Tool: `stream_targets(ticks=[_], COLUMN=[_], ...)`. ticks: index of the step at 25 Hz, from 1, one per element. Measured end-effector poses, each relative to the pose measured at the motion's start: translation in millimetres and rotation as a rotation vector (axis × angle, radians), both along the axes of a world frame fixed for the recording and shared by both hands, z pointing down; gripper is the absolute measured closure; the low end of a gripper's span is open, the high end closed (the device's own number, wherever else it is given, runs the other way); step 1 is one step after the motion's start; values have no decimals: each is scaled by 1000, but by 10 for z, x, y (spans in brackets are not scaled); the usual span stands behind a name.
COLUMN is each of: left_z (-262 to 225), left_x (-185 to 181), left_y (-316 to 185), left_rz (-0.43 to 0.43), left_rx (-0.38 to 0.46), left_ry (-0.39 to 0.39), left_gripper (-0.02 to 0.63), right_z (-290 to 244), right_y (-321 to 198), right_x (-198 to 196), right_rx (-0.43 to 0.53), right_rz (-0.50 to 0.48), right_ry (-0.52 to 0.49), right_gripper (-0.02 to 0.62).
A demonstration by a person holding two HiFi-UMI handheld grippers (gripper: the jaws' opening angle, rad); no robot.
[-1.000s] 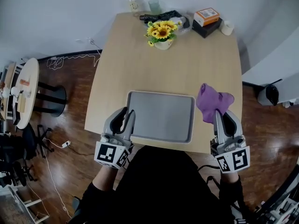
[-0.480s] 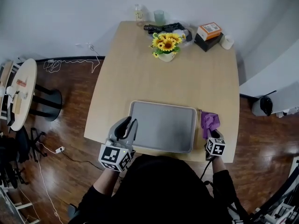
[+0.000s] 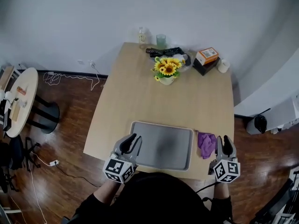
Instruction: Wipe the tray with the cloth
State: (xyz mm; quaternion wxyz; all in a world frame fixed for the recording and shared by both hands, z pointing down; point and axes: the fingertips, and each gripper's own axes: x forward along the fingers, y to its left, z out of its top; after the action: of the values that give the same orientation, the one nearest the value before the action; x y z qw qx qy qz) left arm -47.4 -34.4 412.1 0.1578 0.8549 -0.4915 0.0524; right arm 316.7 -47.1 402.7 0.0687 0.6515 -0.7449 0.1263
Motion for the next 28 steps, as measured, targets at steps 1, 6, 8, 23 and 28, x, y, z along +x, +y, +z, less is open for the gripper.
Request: stream_targets(ticks=[1,6,8,23,28], left_z=[-7,-63,-81,-102,-82], left_x=[43,229,262,148,142], left_y=[0,21,26,26,25], left_rz=[14,70,78,51,54], left_rx=[1,15,15,17,23], left_ry=[3,-4,-6,-25,-41], left_gripper=[540,540,540,540,540], right_z=[-328,-1191,-1268,-1120,-1111], right_y=[-1,163,244,246,239], right_x=[-131,-732,-913,-1221,-1258], right_rx=[85,326,346,319,320], right_rz=[-27,-184,-246,-313,-322], right_ry=[-18,-37,-45,-9,-11], right_gripper=[478,558,574,576,580])
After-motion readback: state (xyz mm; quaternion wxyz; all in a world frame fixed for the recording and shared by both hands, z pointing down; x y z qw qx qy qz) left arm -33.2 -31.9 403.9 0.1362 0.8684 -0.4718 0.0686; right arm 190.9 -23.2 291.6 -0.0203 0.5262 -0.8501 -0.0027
